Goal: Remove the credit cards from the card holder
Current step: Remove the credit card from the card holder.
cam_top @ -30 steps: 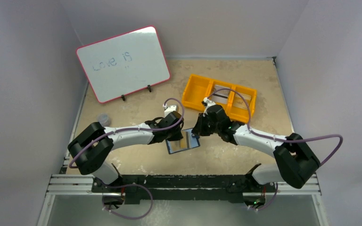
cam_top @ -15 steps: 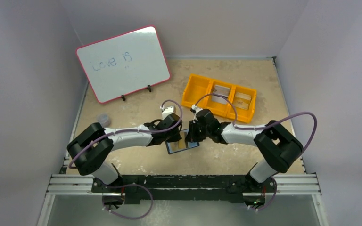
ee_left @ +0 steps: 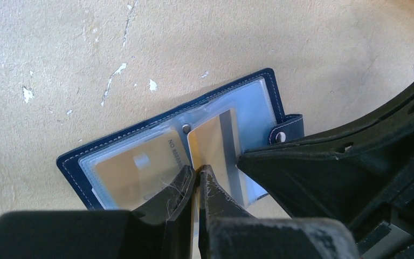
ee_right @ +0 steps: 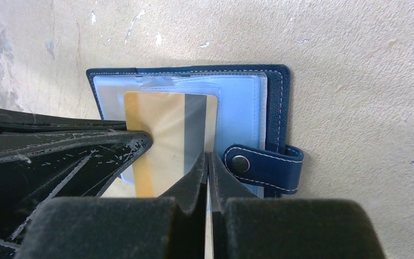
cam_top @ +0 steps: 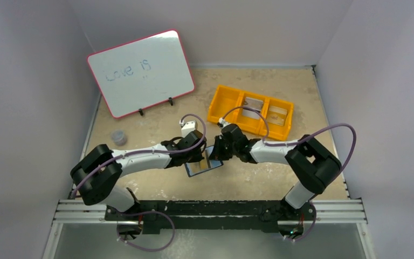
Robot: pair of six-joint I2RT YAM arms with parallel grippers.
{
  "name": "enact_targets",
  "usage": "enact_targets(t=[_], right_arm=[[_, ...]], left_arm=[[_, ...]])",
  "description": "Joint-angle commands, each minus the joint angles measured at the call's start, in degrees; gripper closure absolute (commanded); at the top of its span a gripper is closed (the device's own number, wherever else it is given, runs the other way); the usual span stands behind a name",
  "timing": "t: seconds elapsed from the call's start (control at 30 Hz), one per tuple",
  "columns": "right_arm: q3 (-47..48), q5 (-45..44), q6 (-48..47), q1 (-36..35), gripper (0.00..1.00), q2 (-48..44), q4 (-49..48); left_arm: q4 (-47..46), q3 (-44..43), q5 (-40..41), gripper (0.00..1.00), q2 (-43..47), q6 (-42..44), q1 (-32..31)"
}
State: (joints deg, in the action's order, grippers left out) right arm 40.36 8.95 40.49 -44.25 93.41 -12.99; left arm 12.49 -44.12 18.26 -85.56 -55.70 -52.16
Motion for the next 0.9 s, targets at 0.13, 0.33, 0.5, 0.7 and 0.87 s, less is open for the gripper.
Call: enact_targets(t=[0.13, 0.33, 0.5, 0.7, 0.87], right_arm=[[-2.11, -5.87, -2.08, -0.23, 1.00, 4.39, 9.69], [-1.98, -5.80, -0.50, -0.27, 1.00, 5.27, 10.34], [-2.00, -5.79, -0.38, -0.22, 1.00, 5.61, 10.07], [-1.56, -5.72, -0.22, -0.25, 1.00, 6.41, 9.94], [-1.63, -5.25, -1.42, -0.30, 1.00, 5.64, 8.30]], left_arm=[[5.51, -0.48, 2.98, 1.00, 1.80, 3.53, 0.22], [10.95, -1.54, 6.79, 1.00, 3.94, 4.81, 0.44], [12.17, -1.20, 6.56, 1.00, 5.48, 5.42, 0.91], [14.43, -0.97, 5.97, 1.00, 6.03, 6.53, 1.19], [12.35, 1.42, 4.64, 1.00, 7.65, 6.12, 1.23]])
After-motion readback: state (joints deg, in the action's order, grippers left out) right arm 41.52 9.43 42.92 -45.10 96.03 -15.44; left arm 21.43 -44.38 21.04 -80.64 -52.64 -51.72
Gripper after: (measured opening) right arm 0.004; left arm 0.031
